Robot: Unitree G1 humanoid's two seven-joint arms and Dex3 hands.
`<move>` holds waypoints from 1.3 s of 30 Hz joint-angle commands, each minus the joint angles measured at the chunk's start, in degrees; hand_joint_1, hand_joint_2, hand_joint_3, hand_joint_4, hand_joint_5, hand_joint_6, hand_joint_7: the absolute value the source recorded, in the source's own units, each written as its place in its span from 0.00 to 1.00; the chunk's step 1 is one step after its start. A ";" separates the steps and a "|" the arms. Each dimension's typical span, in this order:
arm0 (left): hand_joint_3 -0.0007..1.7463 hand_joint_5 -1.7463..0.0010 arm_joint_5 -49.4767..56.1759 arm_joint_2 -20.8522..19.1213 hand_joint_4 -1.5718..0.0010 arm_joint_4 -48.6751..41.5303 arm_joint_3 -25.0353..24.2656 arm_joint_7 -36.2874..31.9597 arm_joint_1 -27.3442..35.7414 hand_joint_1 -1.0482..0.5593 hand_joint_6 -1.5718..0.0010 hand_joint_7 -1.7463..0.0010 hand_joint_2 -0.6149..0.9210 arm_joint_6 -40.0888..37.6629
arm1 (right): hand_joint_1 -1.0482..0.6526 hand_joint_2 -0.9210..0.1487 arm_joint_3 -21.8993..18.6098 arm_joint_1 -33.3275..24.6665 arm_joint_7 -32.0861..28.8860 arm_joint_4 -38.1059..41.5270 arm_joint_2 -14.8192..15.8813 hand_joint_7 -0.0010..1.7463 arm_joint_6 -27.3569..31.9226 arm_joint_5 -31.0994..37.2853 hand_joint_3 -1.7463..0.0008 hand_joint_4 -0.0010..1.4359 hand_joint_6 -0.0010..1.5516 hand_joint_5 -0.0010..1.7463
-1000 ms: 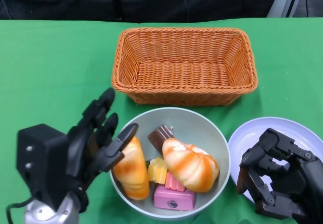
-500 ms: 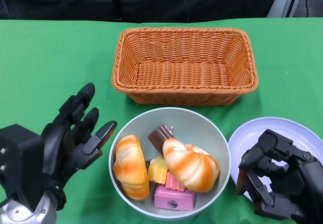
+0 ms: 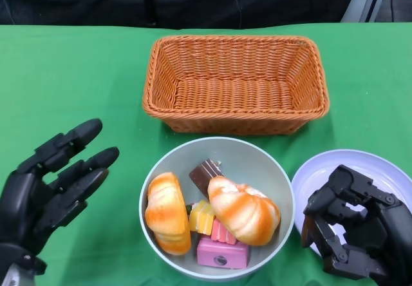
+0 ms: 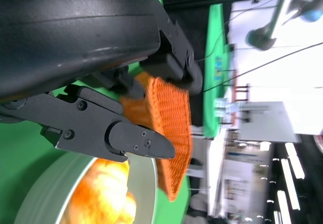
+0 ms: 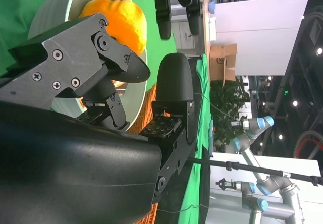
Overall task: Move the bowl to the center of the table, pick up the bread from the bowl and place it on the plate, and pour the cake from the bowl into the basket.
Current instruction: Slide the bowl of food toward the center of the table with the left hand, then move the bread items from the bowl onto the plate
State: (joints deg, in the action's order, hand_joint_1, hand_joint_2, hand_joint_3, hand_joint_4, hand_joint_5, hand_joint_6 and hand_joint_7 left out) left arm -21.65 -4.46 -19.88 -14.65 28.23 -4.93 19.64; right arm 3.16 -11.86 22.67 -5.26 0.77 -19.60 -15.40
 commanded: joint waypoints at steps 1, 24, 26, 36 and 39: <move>0.08 0.93 -3.09 -0.94 0.26 -5.60 -2.34 4.64 -2.30 0.50 0.28 0.96 1.00 5.66 | 0.60 0.33 -0.63 0.28 -0.08 0.72 0.17 0.81 -0.79 -0.48 0.37 0.51 0.40 1.00; 0.14 0.29 0.11 -0.03 0.44 -19.29 -3.40 6.55 -3.33 0.57 0.43 0.39 1.00 23.16 | 0.57 0.26 -4.97 -1.84 -2.25 -9.87 1.44 0.82 0.36 -3.22 0.44 0.52 0.42 0.98; 0.15 0.29 0.06 0.23 0.44 -19.63 -3.23 6.37 -3.47 0.57 0.43 0.39 1.00 23.40 | 0.58 0.30 -5.18 -2.04 -2.62 -11.30 1.68 0.84 1.04 -3.37 0.38 0.53 0.42 0.99; 0.14 0.31 0.02 1.07 0.45 -21.64 -2.76 6.06 -4.59 0.54 0.44 0.40 1.00 25.41 | 0.58 0.37 -3.44 0.39 -4.36 -17.94 4.92 0.68 7.41 2.85 0.40 0.50 0.44 0.87; 0.14 0.31 0.38 1.30 0.45 -21.83 -2.64 5.56 -4.72 0.54 0.44 0.40 1.00 25.84 | 0.49 0.19 -2.07 2.38 -4.75 -21.73 7.61 0.50 13.26 7.16 0.70 0.43 0.43 0.77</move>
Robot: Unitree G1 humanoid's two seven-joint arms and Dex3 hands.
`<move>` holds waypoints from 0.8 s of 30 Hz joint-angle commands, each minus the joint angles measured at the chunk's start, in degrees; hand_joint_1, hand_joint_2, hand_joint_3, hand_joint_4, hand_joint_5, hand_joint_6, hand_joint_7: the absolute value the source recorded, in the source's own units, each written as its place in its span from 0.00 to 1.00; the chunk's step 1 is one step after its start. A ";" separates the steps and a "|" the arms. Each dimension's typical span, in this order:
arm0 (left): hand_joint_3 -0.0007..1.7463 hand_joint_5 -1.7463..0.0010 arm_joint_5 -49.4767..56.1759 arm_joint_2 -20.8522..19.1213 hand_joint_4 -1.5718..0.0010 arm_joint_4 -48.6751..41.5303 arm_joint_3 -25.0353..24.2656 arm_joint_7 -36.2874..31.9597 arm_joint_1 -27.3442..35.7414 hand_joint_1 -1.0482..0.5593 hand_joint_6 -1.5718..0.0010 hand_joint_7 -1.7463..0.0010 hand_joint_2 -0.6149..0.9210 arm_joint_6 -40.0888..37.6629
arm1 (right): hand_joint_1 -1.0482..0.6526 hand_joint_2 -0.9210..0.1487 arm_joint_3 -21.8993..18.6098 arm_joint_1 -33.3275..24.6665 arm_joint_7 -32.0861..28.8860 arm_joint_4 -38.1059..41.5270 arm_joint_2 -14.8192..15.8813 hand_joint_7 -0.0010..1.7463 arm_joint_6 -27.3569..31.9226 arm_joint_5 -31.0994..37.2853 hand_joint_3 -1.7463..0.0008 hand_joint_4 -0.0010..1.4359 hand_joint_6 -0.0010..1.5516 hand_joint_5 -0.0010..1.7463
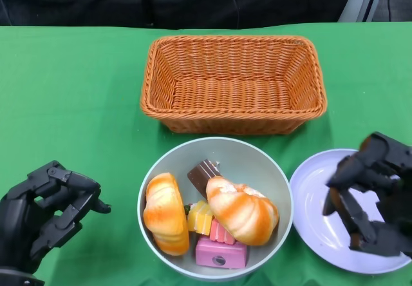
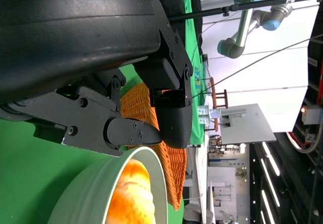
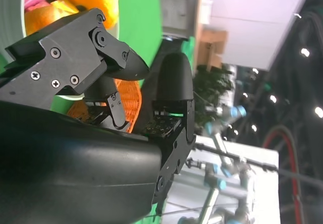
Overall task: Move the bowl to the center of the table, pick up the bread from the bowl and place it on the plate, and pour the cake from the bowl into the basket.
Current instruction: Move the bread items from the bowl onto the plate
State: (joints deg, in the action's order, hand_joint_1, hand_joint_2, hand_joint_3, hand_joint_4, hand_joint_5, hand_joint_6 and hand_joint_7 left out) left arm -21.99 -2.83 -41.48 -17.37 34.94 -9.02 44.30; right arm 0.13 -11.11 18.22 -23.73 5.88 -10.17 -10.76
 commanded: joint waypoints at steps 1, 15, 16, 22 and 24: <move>0.14 0.31 0.86 -0.29 0.45 -0.23 0.16 -1.36 -0.60 0.53 0.44 0.40 1.00 1.26 | 0.47 0.13 1.52 2.34 -0.25 -4.40 3.39 0.48 5.48 3.79 0.78 0.42 0.42 0.75; 0.14 0.31 1.16 0.33 0.45 -1.34 0.60 -1.40 -0.93 0.53 0.43 0.41 1.00 1.90 | 0.23 0.00 13.32 11.04 -0.40 -21.48 8.95 0.06 28.69 34.62 0.97 0.33 0.35 0.30; 0.14 0.31 1.32 0.41 0.45 -1.35 0.64 -1.68 -0.93 0.53 0.43 0.41 1.00 1.91 | 0.20 0.00 14.67 11.71 0.29 -22.40 9.31 0.04 30.22 37.73 0.96 0.33 0.33 0.27; 0.15 0.31 2.04 0.93 0.45 -0.85 1.04 -3.14 -0.64 0.54 0.43 0.41 1.00 1.76 | 0.16 0.00 20.40 14.86 5.16 -23.52 9.40 0.00 36.05 50.46 0.95 0.29 0.29 0.20; 0.15 0.31 2.03 1.18 0.45 -0.57 1.10 -3.59 -0.47 0.54 0.43 0.41 1.00 1.75 | 0.16 0.00 21.69 16.12 7.78 -22.83 9.77 0.00 36.97 53.46 0.95 0.29 0.27 0.20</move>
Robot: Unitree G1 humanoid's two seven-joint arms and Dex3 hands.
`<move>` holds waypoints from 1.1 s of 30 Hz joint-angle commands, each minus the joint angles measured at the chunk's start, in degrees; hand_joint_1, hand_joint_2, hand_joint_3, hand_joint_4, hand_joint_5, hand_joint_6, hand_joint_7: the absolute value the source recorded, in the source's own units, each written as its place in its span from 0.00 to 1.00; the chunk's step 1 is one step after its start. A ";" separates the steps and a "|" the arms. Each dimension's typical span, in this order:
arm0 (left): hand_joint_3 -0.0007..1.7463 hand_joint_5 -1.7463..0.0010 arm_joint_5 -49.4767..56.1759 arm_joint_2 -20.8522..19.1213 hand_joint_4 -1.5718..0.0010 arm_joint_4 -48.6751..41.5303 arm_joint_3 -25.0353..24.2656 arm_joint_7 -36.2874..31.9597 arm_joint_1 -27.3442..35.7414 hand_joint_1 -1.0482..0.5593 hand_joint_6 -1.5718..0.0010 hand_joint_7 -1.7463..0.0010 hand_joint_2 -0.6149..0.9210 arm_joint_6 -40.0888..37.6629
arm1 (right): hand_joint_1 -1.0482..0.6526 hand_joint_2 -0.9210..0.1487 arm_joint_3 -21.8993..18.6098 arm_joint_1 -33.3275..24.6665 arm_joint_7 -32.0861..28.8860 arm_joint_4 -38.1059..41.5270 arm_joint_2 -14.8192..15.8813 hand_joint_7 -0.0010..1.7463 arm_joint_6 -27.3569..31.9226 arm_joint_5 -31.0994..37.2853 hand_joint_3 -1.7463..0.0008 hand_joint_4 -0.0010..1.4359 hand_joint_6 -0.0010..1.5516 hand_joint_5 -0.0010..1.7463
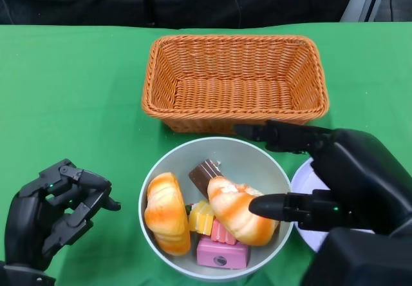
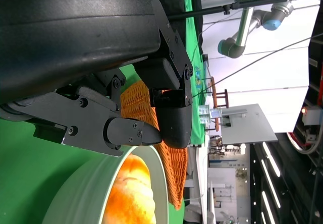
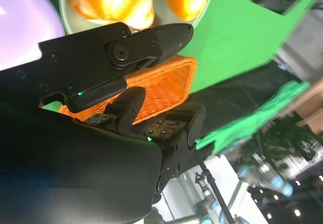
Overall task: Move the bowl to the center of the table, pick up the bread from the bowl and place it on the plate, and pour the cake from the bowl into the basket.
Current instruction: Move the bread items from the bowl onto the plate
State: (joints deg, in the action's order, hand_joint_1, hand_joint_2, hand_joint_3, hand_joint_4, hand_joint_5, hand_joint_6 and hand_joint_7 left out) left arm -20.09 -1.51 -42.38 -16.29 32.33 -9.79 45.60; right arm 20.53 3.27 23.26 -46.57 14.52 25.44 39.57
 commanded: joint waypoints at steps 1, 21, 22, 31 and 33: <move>0.15 0.31 -0.13 0.05 0.45 0.55 0.00 -1.11 0.38 0.54 0.43 0.40 1.00 0.24 | 0.16 0.00 2.01 2.65 4.42 0.62 1.63 0.00 1.47 4.55 0.95 0.29 0.27 0.19; 0.17 0.31 1.27 0.01 0.47 0.55 0.88 -3.00 1.01 0.54 0.44 0.42 1.00 1.49 | 0.13 0.00 5.09 9.47 16.55 5.63 1.15 0.00 1.17 10.13 0.92 0.37 0.28 0.11; 0.17 0.31 1.40 -0.03 0.47 0.48 0.92 -3.06 1.01 0.54 0.44 0.43 1.00 1.58 | 0.13 0.00 5.20 9.67 16.81 5.80 1.16 0.00 1.01 10.20 0.92 0.37 0.28 0.11; 0.18 0.30 1.63 0.23 0.47 0.49 1.21 -2.68 1.12 0.54 0.44 0.41 1.00 1.86 | 0.11 0.00 6.61 13.54 22.04 9.52 0.91 0.01 1.30 11.80 0.89 0.39 0.29 0.08; 0.18 0.29 1.85 0.29 0.47 0.72 1.31 -2.97 1.26 0.53 0.44 0.41 1.00 2.04 | 0.11 0.00 6.55 13.63 21.39 11.37 0.75 0.01 0.70 11.12 0.89 0.42 0.30 0.09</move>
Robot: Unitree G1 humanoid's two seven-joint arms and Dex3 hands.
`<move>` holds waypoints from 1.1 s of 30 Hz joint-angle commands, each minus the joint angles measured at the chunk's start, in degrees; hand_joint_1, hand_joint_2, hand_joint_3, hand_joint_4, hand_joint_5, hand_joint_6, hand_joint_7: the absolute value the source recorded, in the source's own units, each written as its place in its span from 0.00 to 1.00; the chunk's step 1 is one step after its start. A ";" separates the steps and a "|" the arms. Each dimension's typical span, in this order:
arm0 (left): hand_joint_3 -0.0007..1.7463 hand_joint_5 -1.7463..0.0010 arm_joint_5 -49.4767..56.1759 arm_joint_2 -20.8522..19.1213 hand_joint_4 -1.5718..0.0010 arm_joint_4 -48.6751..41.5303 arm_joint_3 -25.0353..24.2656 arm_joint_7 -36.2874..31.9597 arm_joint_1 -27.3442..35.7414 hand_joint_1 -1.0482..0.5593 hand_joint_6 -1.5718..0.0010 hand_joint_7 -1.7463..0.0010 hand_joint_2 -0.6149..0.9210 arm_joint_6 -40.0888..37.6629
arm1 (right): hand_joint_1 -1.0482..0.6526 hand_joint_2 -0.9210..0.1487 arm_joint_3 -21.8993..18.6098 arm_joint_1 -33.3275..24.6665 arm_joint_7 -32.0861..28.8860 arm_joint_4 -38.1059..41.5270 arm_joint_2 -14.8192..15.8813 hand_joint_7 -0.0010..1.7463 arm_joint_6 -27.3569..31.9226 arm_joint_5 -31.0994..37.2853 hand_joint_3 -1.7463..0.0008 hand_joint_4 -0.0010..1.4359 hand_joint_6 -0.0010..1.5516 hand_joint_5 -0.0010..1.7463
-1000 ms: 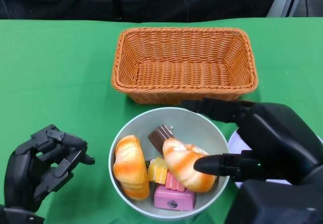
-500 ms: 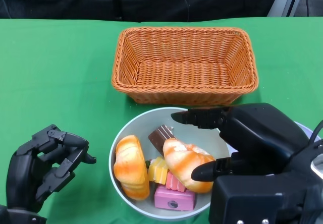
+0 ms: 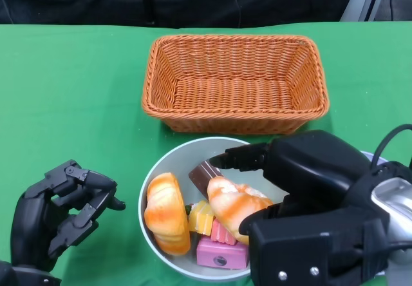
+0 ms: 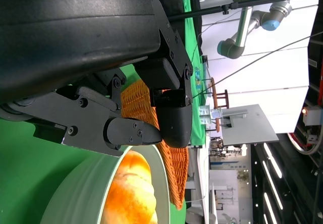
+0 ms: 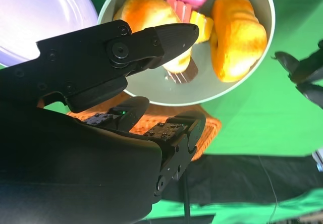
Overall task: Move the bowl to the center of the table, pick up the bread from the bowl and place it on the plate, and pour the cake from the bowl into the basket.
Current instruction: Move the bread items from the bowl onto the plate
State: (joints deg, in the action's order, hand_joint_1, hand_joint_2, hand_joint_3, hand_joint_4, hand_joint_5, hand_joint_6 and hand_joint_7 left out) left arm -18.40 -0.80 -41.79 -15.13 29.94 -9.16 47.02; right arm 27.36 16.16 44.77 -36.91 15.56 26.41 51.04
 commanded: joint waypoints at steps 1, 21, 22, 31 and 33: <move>0.18 0.29 0.16 -0.36 0.47 0.24 0.17 -0.63 0.68 0.53 0.44 0.41 1.00 0.68 | 0.11 0.00 -0.28 0.80 -0.29 2.50 -0.33 0.01 -0.47 -0.60 0.89 0.43 0.30 0.09; 0.17 0.27 0.98 0.49 0.48 11.42 2.06 -3.45 3.76 0.53 0.46 0.36 1.00 -2.11 | 0.09 0.00 4.94 -1.40 -2.76 8.96 1.50 0.01 -7.07 10.07 0.89 0.54 0.32 0.15; 0.17 0.27 0.49 0.69 0.48 13.29 2.44 -3.56 4.35 0.53 0.47 0.36 1.00 -2.90 | 0.09 0.00 5.09 -1.92 -3.18 8.83 1.39 0.01 -7.35 11.16 0.89 0.54 0.32 0.16; 0.17 0.25 -1.52 1.78 0.47 24.15 5.05 -4.24 8.33 0.54 0.46 0.37 1.00 -7.76 | 0.08 0.00 5.90 -6.53 -8.38 9.28 0.03 0.00 -11.04 18.73 0.91 0.51 0.33 0.21; 0.17 0.24 -1.24 1.73 0.48 25.40 5.42 -4.48 8.99 0.54 0.46 0.37 1.00 -8.38 | 0.07 0.00 6.36 -7.94 -12.53 10.03 -0.28 0.00 -12.18 20.98 0.93 0.46 0.34 0.33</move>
State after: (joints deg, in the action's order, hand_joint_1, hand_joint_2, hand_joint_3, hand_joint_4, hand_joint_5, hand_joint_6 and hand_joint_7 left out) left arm -19.07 1.22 -17.74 -9.65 26.19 -1.07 39.17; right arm 33.23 9.32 34.42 -27.50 15.58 14.88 70.66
